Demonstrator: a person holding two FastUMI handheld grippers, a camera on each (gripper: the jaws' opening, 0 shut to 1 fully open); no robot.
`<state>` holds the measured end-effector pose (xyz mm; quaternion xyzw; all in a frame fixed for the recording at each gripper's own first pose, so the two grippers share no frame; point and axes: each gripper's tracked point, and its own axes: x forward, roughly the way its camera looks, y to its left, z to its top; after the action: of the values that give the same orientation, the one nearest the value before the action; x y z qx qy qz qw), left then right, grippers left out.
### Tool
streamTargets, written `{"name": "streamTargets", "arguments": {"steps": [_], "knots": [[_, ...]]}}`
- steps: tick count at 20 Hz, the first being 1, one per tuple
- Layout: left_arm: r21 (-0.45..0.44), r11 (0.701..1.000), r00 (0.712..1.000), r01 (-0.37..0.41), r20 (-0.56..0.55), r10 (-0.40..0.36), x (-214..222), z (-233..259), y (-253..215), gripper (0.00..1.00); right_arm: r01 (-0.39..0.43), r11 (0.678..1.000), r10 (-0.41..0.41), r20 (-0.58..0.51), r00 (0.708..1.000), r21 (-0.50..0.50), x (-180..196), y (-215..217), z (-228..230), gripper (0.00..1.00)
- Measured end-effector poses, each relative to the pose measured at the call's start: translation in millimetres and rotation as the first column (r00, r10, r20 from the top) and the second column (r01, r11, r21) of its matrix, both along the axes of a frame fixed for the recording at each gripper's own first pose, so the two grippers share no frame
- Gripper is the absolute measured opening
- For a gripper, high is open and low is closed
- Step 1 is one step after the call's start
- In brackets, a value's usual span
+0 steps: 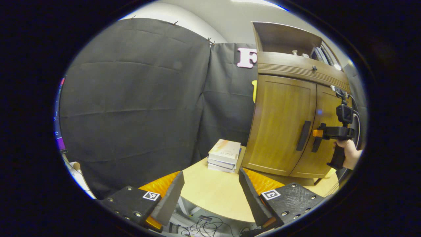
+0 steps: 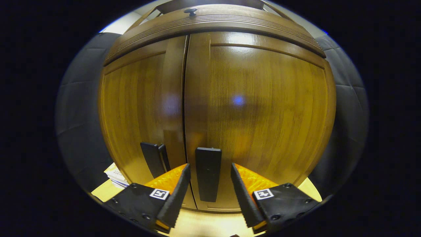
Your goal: Open the right door of the double-door shoe cabinet with the right hand, and open the left door with the left hand.
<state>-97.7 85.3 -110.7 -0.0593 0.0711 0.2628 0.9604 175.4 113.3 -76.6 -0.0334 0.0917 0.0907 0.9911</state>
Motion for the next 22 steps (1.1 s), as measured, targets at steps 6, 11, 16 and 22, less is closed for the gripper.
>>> {"name": "streamTargets", "arguments": {"steps": [6,11,16,22], "knots": [[0.009,1.000,1.000,0.006,-0.012,-0.005,2.3,2.7,-2.9,0.96,0.024,0.999,-0.023,-0.026,0.999,0.022,-1.8,-17.9,26.9,0.36],[0.011,0.999,0.999,0.038,-0.010,-0.038,2.3,3.7,-5.3,0.96,0.010,1.000,-0.010,-0.035,0.999,0.026,-1.1,-15.8,27.3,0.22],[0.006,0.995,0.995,0.098,0.000,-0.098,4.7,4.1,-6.9,0.96,-0.008,1.000,0.009,-0.040,0.999,0.019,-13.5,-15.4,46.1,0.23],[-0.012,0.968,0.968,0.251,-0.010,-0.251,15.1,-0.5,-16.0,0.96,-0.008,1.000,0.008,-0.024,1.000,0.007,-26.5,-17.2,67.9,0.23]]}}
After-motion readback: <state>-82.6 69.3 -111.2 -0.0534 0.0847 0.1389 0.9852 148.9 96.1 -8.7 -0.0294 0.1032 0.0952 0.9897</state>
